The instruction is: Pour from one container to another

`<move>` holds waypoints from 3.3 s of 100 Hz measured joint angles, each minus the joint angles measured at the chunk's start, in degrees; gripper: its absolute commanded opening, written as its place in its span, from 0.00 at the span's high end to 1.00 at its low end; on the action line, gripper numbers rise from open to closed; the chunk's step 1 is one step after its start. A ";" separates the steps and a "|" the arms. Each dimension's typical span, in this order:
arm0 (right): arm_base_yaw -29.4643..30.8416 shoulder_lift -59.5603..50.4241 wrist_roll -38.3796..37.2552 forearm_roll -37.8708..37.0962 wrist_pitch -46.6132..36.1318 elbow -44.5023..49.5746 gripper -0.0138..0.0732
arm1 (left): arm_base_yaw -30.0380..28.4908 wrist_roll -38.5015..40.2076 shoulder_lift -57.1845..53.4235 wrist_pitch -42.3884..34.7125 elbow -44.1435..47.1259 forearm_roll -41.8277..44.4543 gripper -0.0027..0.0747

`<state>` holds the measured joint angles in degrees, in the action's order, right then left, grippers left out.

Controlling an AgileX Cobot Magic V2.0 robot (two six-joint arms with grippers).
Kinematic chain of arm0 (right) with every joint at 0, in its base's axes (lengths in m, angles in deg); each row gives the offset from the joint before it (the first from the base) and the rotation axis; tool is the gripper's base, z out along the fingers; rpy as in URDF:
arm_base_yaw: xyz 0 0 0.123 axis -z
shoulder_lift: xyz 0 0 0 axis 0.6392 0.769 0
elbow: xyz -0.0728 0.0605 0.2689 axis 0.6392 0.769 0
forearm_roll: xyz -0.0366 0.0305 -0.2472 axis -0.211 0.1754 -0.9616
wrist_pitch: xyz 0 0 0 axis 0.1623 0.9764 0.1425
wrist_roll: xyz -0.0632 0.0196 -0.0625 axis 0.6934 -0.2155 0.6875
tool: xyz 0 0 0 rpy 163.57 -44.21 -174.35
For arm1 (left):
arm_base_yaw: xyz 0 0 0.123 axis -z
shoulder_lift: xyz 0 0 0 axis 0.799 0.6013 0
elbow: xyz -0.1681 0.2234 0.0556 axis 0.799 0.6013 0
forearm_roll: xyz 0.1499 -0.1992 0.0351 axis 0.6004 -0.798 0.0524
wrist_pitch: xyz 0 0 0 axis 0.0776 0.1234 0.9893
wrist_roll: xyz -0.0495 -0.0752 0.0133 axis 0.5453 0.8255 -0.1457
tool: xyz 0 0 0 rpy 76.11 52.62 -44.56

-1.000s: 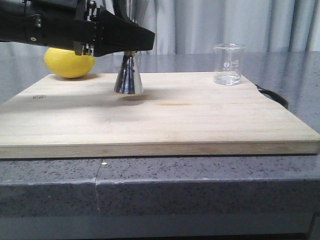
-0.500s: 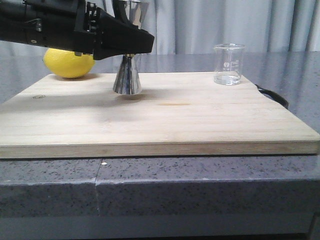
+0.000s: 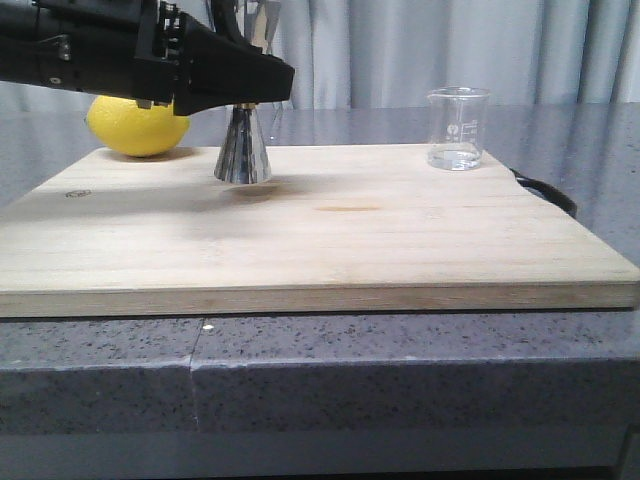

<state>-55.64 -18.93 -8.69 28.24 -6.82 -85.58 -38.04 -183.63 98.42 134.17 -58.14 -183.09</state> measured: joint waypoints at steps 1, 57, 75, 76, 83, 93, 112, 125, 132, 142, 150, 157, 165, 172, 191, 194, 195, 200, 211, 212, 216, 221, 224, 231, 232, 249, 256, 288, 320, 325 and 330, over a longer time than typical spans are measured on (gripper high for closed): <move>0.00 0.00 0.00 0.00 0.00 0.00 0.18 | 0.00 0.00 0.00 0.00 0.00 0.00 0.72; 0.00 0.00 0.00 0.00 -0.21 0.00 0.18 | -0.23 0.00 4.67 3.44 -0.55 -1.83 0.72; 0.00 0.00 0.00 0.00 -0.21 0.00 0.18 | -0.40 0.00 4.67 3.44 -0.55 -1.83 0.70; 0.00 0.00 0.00 0.00 -0.21 0.00 0.18 | -0.57 0.00 4.67 3.44 -0.55 -1.83 0.70; 0.00 0.00 0.00 0.00 -0.21 0.00 0.18 | -0.82 0.00 4.67 3.44 -0.55 -1.83 0.64; 0.00 0.00 0.00 0.00 -0.21 0.00 0.18 | -0.84 0.00 4.82 2.83 -0.55 -1.27 0.52; 0.00 0.00 0.00 0.00 -0.21 0.00 0.18 | -0.93 0.51 4.99 2.56 -0.55 -0.99 0.37; 0.00 0.00 0.00 0.00 -0.21 0.00 0.18 | -1.07 1.09 4.99 2.56 -0.55 -0.90 0.34; 0.00 0.00 0.00 0.00 -0.21 0.00 0.18 | -1.20 1.17 4.99 2.56 -0.55 -0.77 0.34; 0.00 0.00 0.00 0.00 -0.21 0.00 0.18 | -1.20 2.05 4.67 2.26 -0.55 0.15 0.34; 0.00 0.00 0.00 0.00 -0.21 0.00 0.18 | -1.20 4.21 2.96 0.59 -0.55 1.85 0.34; 0.00 0.00 0.00 0.00 -0.21 0.00 0.18 | -1.20 6.73 1.03 -1.85 -0.55 4.58 0.34; 0.00 0.00 0.00 0.00 -0.10 0.00 0.18 | -1.20 10.02 -1.32 -5.55 -0.55 9.36 0.34; 0.00 0.00 0.00 0.00 0.35 0.00 0.18 | -1.20 13.91 -3.64 -8.61 -0.55 14.54 0.34; 0.00 0.00 0.00 0.00 3.72 0.00 0.18 | -1.20 27.40 -10.84 -12.89 -0.55 30.92 0.34; 0.00 0.00 0.00 0.00 4.58 0.00 0.18 | -1.20 30.63 -12.34 -13.01 -0.45 33.41 0.34; 0.00 0.00 0.00 0.00 4.76 0.00 0.18 | -1.20 31.32 -12.64 -13.11 -0.45 34.67 0.34; 0.00 0.00 0.00 -0.12 5.82 0.00 0.18 | -1.20 36.39 -14.90 -13.11 -0.45 39.10 0.34; 0.00 0.00 0.00 -0.21 7.57 0.00 0.18 | -1.20 49.17 -20.66 -13.00 -0.45 48.66 0.34; 0.00 0.00 0.00 -0.21 7.72 0.00 0.18 | -1.20 49.96 -21.07 -13.00 -0.35 49.92 0.34; 0.00 0.00 0.00 -0.21 8.34 0.00 0.18 | -1.20 54.59 -23.45 -12.54 -0.36 53.69 0.35; 0.00 0.00 0.00 -0.21 9.29 -0.14 0.18 | -1.20 60.04 -26.36 -12.18 -0.36 58.00 0.36; 0.00 0.00 0.00 -0.21 10.11 -0.44 0.18 | -1.20 63.98 -28.45 -11.91 -0.36 60.52 0.38; 0.00 0.00 0.00 -0.11 11.99 -1.51 0.18 | -1.20 72.50 -32.58 -11.21 -0.36 67.03 0.42; 0.00 0.00 0.00 -0.11 12.20 -1.79 0.18 | -1.20 73.42 -32.98 -11.20 -0.36 67.71 0.42; 0.00 0.00 -1.83 0.03 17.18 -6.36 0.18 | -1.20 95.77 -41.99 -9.80 0.00 84.40 0.51; 0.00 0.00 -3.04 0.03 18.83 -8.19 0.18 | -1.20 103.50 -45.43 -9.70 0.78 89.62 0.51; 0.00 -3.80 -5.73 -3.12 19.60 -9.58 0.18 | -1.20 129.01 -62.46 -15.28 12.51 103.25 0.51; 0.05 -8.81 -5.92 -6.57 16.37 -7.99 0.19 | -1.20 133.07 -72.50 -24.27 23.14 103.82 0.51; 0.05 -8.90 -5.92 -6.78 16.37 -7.99 0.24 | -1.20 133.07 -72.50 -24.82 23.48 103.82 0.51; 0.05 -8.90 -5.92 -6.79 16.37 -7.99 0.31 | -1.20 133.07 -72.50 -25.36 23.58 103.82 0.51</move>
<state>-55.60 -27.83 -14.61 21.45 9.55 -93.57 -39.25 -50.56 25.93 108.82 -34.55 -79.27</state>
